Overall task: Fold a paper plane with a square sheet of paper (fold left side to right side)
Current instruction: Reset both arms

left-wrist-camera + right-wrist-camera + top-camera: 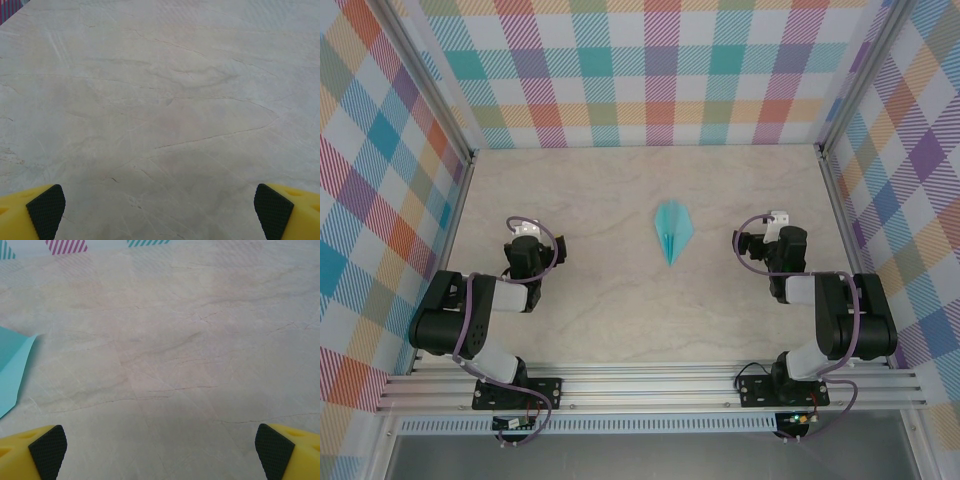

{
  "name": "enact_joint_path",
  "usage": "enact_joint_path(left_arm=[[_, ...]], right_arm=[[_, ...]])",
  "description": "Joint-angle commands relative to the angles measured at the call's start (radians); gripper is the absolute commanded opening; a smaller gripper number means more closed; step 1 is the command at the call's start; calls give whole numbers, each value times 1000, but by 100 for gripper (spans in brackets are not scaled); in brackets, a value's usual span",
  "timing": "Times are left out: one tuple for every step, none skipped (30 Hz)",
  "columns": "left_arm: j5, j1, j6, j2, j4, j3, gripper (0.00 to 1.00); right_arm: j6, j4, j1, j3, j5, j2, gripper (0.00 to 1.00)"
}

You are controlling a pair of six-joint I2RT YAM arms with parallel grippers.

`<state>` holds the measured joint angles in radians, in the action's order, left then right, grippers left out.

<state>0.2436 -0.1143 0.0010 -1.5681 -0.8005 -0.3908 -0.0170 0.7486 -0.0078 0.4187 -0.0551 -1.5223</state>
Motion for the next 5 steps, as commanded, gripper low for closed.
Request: enact_joint_path(left_arm=[[-11,16,3,6,-34,-15,100],[-10,17,2,6,-34,-14,100],[-10,17,4,6,-34,-14,100],[-11,16,3,6,-34,-14,100],[-11,17,4,7,-34,-13,100]], right_arm=[[8,43,-6,2,-23,-6,100],[8,44,-7,3,-24,-6,100],[8,44,-6,3,-25,-6,100],[7,44,-7,3,-25,-5,100],[8,45,-7,2,-25,-5,99]])
